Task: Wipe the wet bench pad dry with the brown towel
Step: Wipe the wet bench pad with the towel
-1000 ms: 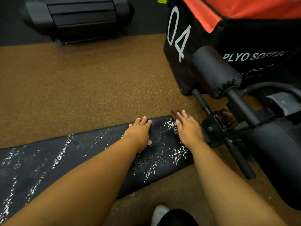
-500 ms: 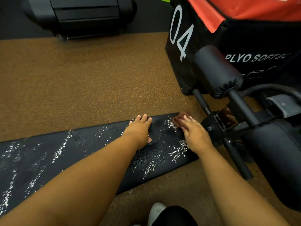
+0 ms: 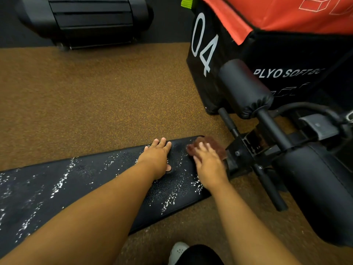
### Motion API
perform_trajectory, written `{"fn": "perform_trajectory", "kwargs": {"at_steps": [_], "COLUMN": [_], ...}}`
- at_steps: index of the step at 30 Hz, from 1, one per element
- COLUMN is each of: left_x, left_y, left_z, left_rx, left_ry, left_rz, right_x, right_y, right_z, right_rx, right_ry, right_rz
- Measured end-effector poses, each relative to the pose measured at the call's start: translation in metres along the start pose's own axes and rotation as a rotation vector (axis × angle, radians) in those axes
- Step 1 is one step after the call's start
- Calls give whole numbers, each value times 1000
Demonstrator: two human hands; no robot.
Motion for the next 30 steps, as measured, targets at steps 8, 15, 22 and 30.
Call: {"fn": "perform_trajectory", "kwargs": {"at_steps": [8, 15, 22, 30], "left_x": [0, 1, 0, -1], "left_y": [-2, -2, -2, -1], "left_z": [-1, 1, 0, 0], "left_rx": [0, -1, 1, 2], "left_ry": [2, 4, 10, 14], "left_rz": [4, 14, 23, 15], "right_x": [-41, -27, -58, -32], "right_y": [11, 20, 72, 32], "right_z": [-14, -66, -52, -27], "right_rx": [-51, -14, -269, 191], "right_ry": [-230, 102, -319, 1], "right_rz": [-20, 192, 631, -216]}}
Point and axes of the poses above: each hand's wrist, its own z-axis towards the middle knuckle, its own y-axis out of the back of the hand, x = y × z, the point moved 6 cm from there along z, towards the middle knuckle, and after that the axes turned 12 degrees about -z, right-handed, at the moved point
